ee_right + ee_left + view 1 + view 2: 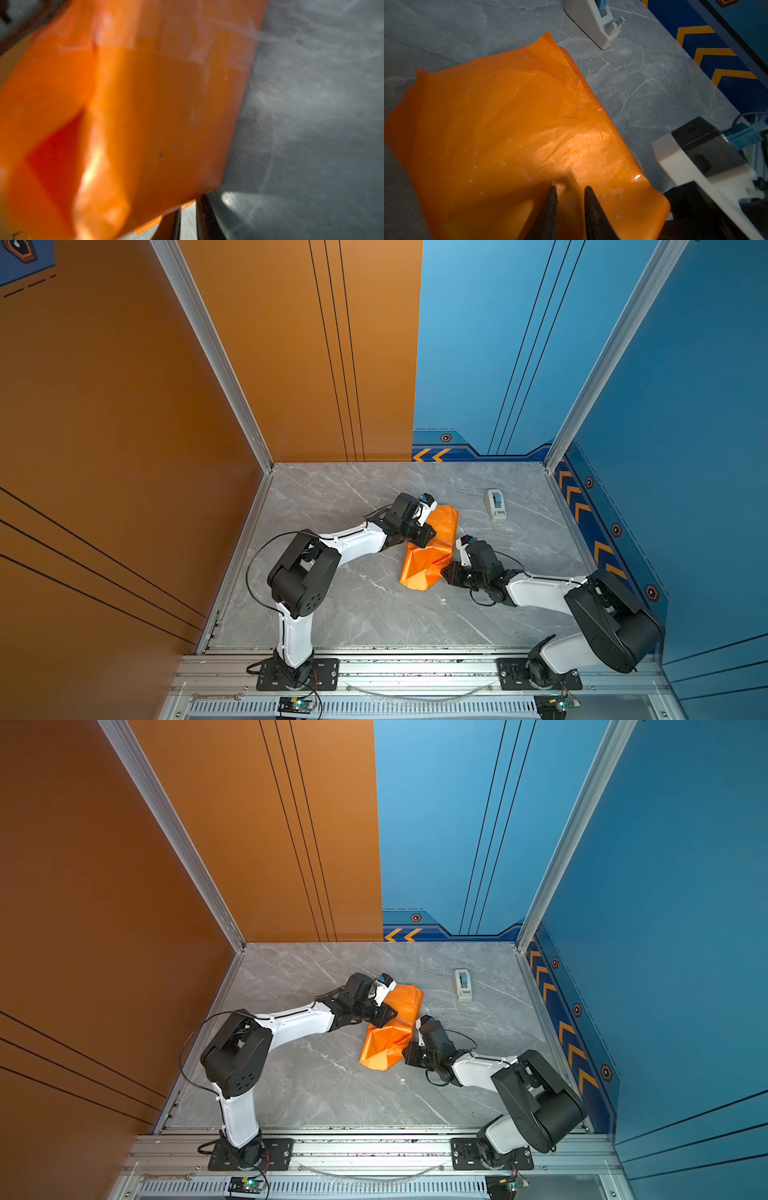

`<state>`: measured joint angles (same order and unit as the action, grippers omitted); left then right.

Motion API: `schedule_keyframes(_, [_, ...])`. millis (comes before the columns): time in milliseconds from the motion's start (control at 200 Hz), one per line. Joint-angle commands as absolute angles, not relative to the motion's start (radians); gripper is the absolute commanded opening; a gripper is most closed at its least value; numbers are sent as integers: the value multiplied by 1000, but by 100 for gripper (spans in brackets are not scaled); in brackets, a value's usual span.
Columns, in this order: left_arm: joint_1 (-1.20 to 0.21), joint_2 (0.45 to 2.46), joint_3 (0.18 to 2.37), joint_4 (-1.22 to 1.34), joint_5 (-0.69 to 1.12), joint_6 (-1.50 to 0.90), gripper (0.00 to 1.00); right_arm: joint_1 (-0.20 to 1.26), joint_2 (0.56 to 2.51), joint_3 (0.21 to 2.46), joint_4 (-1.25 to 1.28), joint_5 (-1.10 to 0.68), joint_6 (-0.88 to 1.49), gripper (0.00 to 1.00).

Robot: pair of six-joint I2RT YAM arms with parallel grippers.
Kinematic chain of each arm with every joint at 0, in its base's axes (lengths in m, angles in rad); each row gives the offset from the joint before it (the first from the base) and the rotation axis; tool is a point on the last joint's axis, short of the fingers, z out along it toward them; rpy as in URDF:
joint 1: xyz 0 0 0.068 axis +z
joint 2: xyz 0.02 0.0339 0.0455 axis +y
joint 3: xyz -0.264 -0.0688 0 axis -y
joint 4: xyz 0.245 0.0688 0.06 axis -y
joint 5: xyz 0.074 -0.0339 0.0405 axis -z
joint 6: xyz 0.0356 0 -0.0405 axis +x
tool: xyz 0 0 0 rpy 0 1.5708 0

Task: Wrap a gift box in wrapping paper
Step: Fold the wrapping paper for the gift box.

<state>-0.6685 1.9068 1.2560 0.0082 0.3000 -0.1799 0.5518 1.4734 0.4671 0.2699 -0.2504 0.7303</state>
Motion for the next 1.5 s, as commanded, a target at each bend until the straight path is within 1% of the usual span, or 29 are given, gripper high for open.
schedule_keyframes(0, [-670, 1928, 1225, -26, 306, -175, 26, 561, 1429, 471, 186, -131, 694, 33])
schedule_keyframes(35, [-670, 1927, 1225, -24, 306, -176, 26, 561, 1415, 478, 154, -93, 675, 39])
schedule_keyframes(60, [-670, 1928, 1225, -23, 306, -175, 26, 561, 1407, 480, 139, -67, 660, 41])
schedule_keyframes(140, [-670, 1930, 1224, -21, 308, -176, 26, 558, 1391, 487, 105, -4, 612, 45])
schedule_keyframes(220, [-669, 1931, 1224, -17, 309, -177, 26, 549, 1411, 505, 106, 0, 568, 49])
schedule_keyframes(350, [-669, 1928, 1224, -23, 308, -175, 26, 562, 1462, 554, 85, -13, 478, 50])
schedule_keyframes(616, [-672, 1924, 1221, -24, 301, -169, 26, 582, 1522, 609, 50, 69, 378, 53])
schedule_keyframes(756, [-671, 1925, 1222, -24, 300, -169, 26, 596, 1569, 629, 28, 154, 376, 53])
schedule_keyframes(991, [-672, 1924, 1221, -24, 299, -169, 26, 587, 1592, 649, -6, 196, 324, 52])
schedule_keyframes(1161, [-671, 1925, 1225, -26, 298, -170, 26, 562, 1570, 672, -67, 146, 298, 53])
schedule_keyframes(1367, [-672, 1927, 1227, -21, 299, -175, 26, 553, 1449, 632, -36, -66, 365, 54])
schedule_keyframes(1497, [-672, 1928, 1229, -19, 302, -175, 26, 548, 1349, 588, -40, -123, 426, 53])
